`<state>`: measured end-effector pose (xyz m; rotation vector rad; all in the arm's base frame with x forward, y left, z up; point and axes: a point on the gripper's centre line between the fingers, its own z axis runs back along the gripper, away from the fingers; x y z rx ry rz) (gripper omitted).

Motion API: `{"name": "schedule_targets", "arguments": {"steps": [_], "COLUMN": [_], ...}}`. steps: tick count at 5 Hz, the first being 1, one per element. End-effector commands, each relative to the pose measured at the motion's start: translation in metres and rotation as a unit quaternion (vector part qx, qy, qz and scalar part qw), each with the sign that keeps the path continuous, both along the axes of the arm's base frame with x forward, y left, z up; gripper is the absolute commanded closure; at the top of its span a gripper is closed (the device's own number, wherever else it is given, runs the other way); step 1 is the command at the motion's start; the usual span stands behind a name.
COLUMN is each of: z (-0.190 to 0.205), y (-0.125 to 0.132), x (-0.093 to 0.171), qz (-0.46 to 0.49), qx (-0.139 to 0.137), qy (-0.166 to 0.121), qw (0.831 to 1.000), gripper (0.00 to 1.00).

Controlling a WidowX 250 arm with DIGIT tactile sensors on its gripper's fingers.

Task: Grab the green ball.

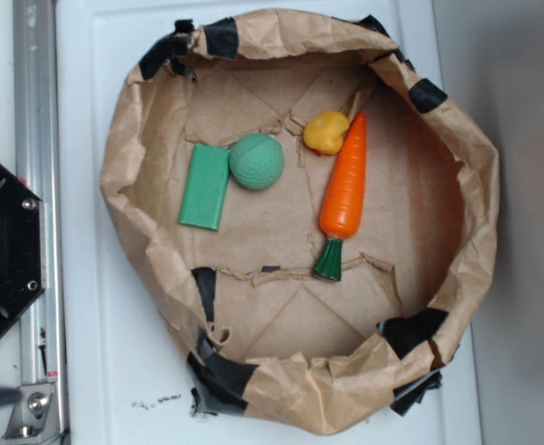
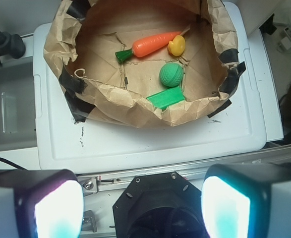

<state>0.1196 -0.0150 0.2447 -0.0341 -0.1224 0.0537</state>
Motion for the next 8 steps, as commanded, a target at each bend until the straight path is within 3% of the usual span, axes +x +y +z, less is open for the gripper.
{"name": "schedule_targets", "arguments": {"steps": [1,2,3,4,5,6,7,8], "z": [0.0,-0.02,-0.056,-0.089,-0.11,-0.137,-0.184,-0.219], "y": [0.0,0.006,0.022,0.04,0.039,0.038,0.018,0.016], "x": [0.0,0.03,0.06,0.078,0.099,0.125,0.143,0.144], "qz": [0.0,0.004,0.013,0.038,-0.022,-0.047,-0.088,-0.1], "qx": [0.0,0.017,0.02,0.029,0.038,0.037,0.037,0.044], "qy": [0.0,-0.009,0.004,0.036,0.009,0.024,0.088,0.16], "qw": [1.0,1.0,1.0,0.998,0.999,0.998,0.992,0.981], "gripper": [0.0,0.0,0.0,0.0,0.0,0.0,0.0,0.0]}}
